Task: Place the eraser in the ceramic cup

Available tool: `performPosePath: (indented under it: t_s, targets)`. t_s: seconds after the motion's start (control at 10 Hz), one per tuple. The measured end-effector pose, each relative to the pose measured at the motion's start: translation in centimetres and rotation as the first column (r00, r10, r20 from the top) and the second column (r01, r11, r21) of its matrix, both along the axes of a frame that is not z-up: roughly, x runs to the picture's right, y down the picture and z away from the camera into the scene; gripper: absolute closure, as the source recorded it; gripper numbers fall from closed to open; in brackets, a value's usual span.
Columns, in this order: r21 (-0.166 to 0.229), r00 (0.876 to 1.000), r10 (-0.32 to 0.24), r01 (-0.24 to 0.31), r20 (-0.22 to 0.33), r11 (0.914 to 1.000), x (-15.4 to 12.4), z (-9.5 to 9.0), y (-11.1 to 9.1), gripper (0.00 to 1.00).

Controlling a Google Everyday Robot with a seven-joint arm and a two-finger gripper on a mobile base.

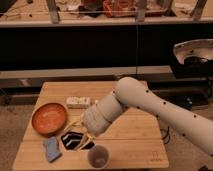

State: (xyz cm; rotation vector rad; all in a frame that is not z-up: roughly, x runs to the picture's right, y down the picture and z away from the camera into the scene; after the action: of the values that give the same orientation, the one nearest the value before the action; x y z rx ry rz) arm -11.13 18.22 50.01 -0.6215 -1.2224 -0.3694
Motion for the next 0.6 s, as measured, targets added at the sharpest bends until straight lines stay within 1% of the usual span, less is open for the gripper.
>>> performPosePath:
  t_s: [0.3,0.6]
  targets:
    - [-0.026,0.999,0.014,-0.015,-0.036,0.9995,0.9,0.2,1.8,1.00]
    - [-0.054,0.997,0.031,-0.034,-0.066,0.9979,2.3,1.2,3.0,1.00]
